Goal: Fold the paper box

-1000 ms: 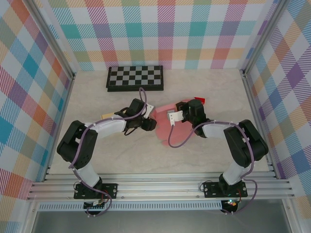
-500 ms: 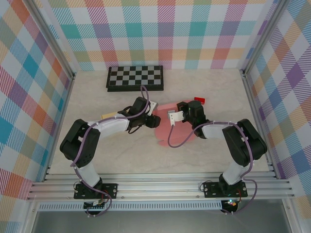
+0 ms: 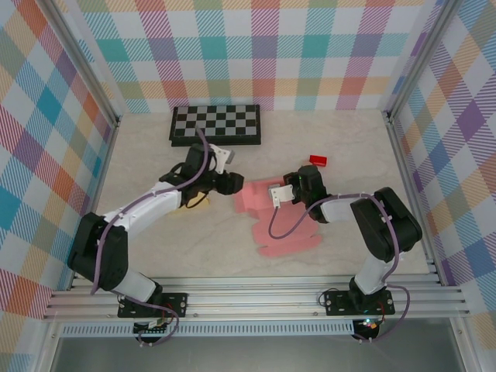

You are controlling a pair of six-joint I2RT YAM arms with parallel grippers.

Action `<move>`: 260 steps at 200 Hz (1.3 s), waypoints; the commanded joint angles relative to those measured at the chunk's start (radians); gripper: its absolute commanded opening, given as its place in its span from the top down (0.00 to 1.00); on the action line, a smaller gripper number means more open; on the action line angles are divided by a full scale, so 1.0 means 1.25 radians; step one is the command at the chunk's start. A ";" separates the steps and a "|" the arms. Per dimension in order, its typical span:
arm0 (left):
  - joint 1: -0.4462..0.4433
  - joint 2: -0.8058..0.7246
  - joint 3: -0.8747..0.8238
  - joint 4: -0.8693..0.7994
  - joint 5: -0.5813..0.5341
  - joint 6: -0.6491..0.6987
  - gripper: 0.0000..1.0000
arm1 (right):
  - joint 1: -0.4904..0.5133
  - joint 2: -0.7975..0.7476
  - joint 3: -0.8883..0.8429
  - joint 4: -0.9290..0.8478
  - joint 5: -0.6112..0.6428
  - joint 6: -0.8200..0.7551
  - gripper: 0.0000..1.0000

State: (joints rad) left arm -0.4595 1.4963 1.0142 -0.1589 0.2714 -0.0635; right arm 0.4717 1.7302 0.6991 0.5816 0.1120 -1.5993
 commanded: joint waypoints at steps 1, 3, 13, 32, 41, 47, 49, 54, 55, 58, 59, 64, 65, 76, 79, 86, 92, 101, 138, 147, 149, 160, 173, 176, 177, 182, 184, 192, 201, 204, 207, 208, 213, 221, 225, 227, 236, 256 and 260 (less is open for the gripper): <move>0.031 -0.034 -0.060 -0.045 0.004 -0.019 0.39 | 0.003 0.014 -0.029 -0.034 -0.010 0.006 1.00; 0.031 -0.037 -0.065 -0.043 0.000 -0.023 0.39 | 0.003 0.013 -0.029 -0.030 -0.010 0.006 1.00; 0.033 -0.043 -0.082 -0.041 -0.030 -0.051 0.39 | 0.004 0.009 -0.039 -0.009 -0.011 0.007 1.00; 0.034 -0.012 -0.095 -0.052 -0.043 -0.101 0.45 | 0.007 -0.012 -0.069 0.077 -0.014 0.004 1.00; 0.033 -0.005 -0.110 -0.045 -0.038 -0.116 0.49 | 0.008 -0.025 -0.079 0.099 -0.012 0.004 1.00; 0.031 -0.008 -0.126 -0.033 -0.042 -0.123 0.49 | 0.009 -0.038 -0.087 0.119 -0.012 0.010 1.00; 0.031 -0.011 -0.132 -0.026 -0.046 -0.126 0.49 | 0.008 -0.043 -0.089 0.125 -0.012 0.013 1.00; 0.030 -0.020 -0.150 -0.011 -0.058 -0.132 0.49 | 0.008 -0.055 -0.094 0.134 -0.011 0.022 1.00; 0.030 -0.022 -0.154 -0.008 -0.060 -0.133 0.49 | 0.009 -0.058 -0.095 0.136 -0.010 0.024 1.00; 0.030 -0.032 -0.165 0.002 -0.068 -0.136 0.49 | 0.009 -0.066 -0.098 0.141 -0.009 0.028 1.00; 0.030 -0.034 -0.169 0.004 -0.069 -0.136 0.49 | 0.009 -0.069 -0.099 0.142 -0.008 0.030 1.00; 0.031 -0.052 -0.188 0.021 -0.080 -0.137 0.49 | 0.010 -0.083 -0.106 0.151 -0.005 0.037 1.00; 0.031 -0.056 -0.192 0.026 -0.082 -0.137 0.49 | 0.010 -0.086 -0.107 0.153 -0.005 0.039 1.00; 0.031 -0.102 -0.232 0.069 -0.101 -0.138 0.48 | 0.015 -0.116 -0.118 0.172 0.005 0.052 1.00; 0.031 -0.115 -0.241 0.079 -0.103 -0.138 0.48 | 0.016 -0.124 -0.121 0.175 0.008 0.055 1.00; 0.031 -0.141 -0.258 0.102 -0.109 -0.138 0.47 | 0.020 -0.142 -0.128 0.185 0.016 0.060 1.00; 0.031 -0.158 -0.270 0.117 -0.115 -0.137 0.46 | 0.024 -0.154 -0.132 0.193 0.026 0.063 1.00; 0.031 -0.172 -0.278 0.129 -0.119 -0.130 0.46 | 0.033 -0.168 -0.138 0.205 0.037 0.063 1.00; 0.031 -0.131 -0.274 0.145 -0.180 -0.064 0.46 | 0.069 -0.222 -0.157 0.210 0.033 0.062 1.00; 0.031 -0.120 -0.269 0.149 -0.207 -0.045 0.46 | 0.073 -0.234 -0.161 0.192 0.019 0.062 1.00; 0.031 -0.118 -0.269 0.150 -0.212 -0.039 0.47 | 0.074 -0.236 -0.162 0.189 0.016 0.062 1.00; 0.034 -0.108 -0.264 0.169 -0.231 -0.034 0.46 | 0.075 -0.241 -0.165 0.178 0.008 0.061 1.00; 0.032 -0.094 -0.257 0.199 -0.200 -0.006 0.47 | 0.078 -0.243 -0.168 0.176 0.009 0.057 1.00; 0.031 -0.089 -0.254 0.203 -0.195 -0.002 0.47 | 0.078 -0.243 -0.168 0.176 0.010 0.056 1.00; 0.030 -0.087 -0.254 0.204 -0.194 -0.001 0.47 | 0.078 -0.243 -0.168 0.176 0.010 0.057 1.00; 0.026 -0.079 -0.247 0.204 -0.182 0.003 0.47 | 0.079 -0.243 -0.168 0.173 0.011 0.056 1.00; 0.024 -0.077 -0.243 0.204 -0.173 0.005 0.47 | 0.079 -0.243 -0.168 0.171 0.012 0.055 1.00; 0.015 -0.071 -0.237 0.210 -0.129 0.020 0.47 | 0.079 -0.239 -0.168 0.170 0.015 0.052 1.00; -0.009 -0.076 -0.239 0.220 -0.106 0.037 0.47 | 0.080 -0.228 -0.167 0.176 0.026 0.044 1.00; -0.018 -0.078 -0.240 0.223 -0.100 0.044 0.47 | 0.081 -0.222 -0.167 0.178 0.030 0.041 1.00; -0.026 -0.080 -0.244 0.227 -0.095 0.051 0.47 | 0.082 -0.217 -0.167 0.181 0.034 0.035 1.00; -0.029 -0.081 -0.244 0.228 -0.093 0.053 0.47 | 0.082 -0.214 -0.168 0.182 0.035 0.034 1.00; -0.041 -0.085 -0.249 0.232 -0.090 0.062 0.47 | 0.083 -0.206 -0.169 0.186 0.040 0.032 1.00; -0.054 -0.086 -0.256 0.235 -0.087 0.069 0.47 | 0.085 -0.195 -0.170 0.190 0.044 0.032 1.00; -0.057 -0.085 -0.259 0.234 -0.084 0.070 0.47 | 0.086 -0.189 -0.171 0.194 0.047 0.032 1.00; -0.059 -0.084 -0.260 0.234 -0.082 0.071 0.47 | 0.087 -0.186 -0.171 0.195 0.049 0.031 1.00; -0.066 -0.078 -0.266 0.233 -0.076 0.071 0.47 | 0.093 -0.173 -0.173 0.203 0.059 0.029 1.00; -0.081 -0.065 -0.274 0.230 -0.079 0.074 0.48 | 0.108 -0.153 -0.181 0.215 0.076 0.027 1.00; -0.082 -0.063 -0.274 0.230 -0.081 0.074 0.48 | 0.111 -0.149 -0.184 0.218 0.080 0.027 1.00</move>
State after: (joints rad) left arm -0.5449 1.4017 0.6838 0.1032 0.1448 -0.0055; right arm 0.5858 1.5146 0.4938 0.8043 0.1795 -1.5574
